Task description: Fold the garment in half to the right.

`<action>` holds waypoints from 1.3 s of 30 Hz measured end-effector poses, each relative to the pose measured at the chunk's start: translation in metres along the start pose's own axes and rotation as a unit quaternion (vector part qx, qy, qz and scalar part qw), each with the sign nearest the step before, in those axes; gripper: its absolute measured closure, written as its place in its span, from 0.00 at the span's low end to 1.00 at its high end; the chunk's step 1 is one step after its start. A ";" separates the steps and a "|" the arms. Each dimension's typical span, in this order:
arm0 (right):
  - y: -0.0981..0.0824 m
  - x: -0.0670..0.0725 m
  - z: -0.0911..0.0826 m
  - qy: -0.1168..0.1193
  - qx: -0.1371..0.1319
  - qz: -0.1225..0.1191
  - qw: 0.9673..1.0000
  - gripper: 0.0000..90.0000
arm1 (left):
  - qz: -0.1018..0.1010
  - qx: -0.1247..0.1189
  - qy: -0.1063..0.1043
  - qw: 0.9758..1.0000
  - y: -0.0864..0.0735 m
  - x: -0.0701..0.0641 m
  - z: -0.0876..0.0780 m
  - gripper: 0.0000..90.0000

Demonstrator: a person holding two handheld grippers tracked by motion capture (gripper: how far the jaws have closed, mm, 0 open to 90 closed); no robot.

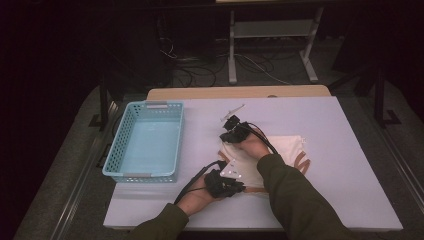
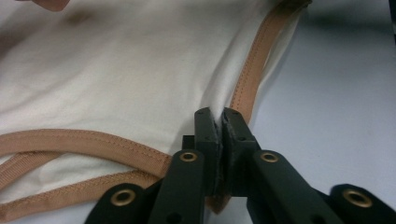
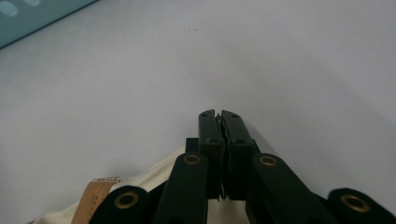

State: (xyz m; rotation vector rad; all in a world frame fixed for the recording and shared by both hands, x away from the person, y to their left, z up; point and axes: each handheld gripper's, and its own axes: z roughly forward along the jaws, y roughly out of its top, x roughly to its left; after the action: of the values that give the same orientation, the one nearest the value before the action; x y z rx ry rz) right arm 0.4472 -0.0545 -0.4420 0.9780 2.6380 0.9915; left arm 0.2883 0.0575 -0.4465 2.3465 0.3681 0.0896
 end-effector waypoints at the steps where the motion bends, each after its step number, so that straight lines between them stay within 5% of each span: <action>1: 0.000 0.001 0.000 -0.001 -0.001 0.000 1.000 0.97 | -0.002 -0.001 0.001 1.000 0.000 0.000 0.000 0.96; 15: 0.002 -0.004 -0.010 0.027 -0.026 0.006 0.999 0.97 | 0.012 0.003 0.003 1.000 0.007 -0.003 -0.012 0.97; 27: 0.017 -0.001 -0.017 0.052 -0.054 0.013 0.997 0.97 | 0.030 0.013 0.012 0.999 0.003 0.001 -0.042 0.97; 39: 0.029 -0.003 -0.031 0.069 -0.085 0.025 0.994 0.97 | 0.029 -0.009 0.008 0.999 0.011 0.005 -0.058 0.97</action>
State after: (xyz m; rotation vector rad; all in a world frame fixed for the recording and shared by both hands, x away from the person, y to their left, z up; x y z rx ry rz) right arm 0.4529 -0.0566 -0.3999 0.9742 2.5943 1.3164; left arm 0.2854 0.0901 -0.3971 2.3394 0.3058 0.1401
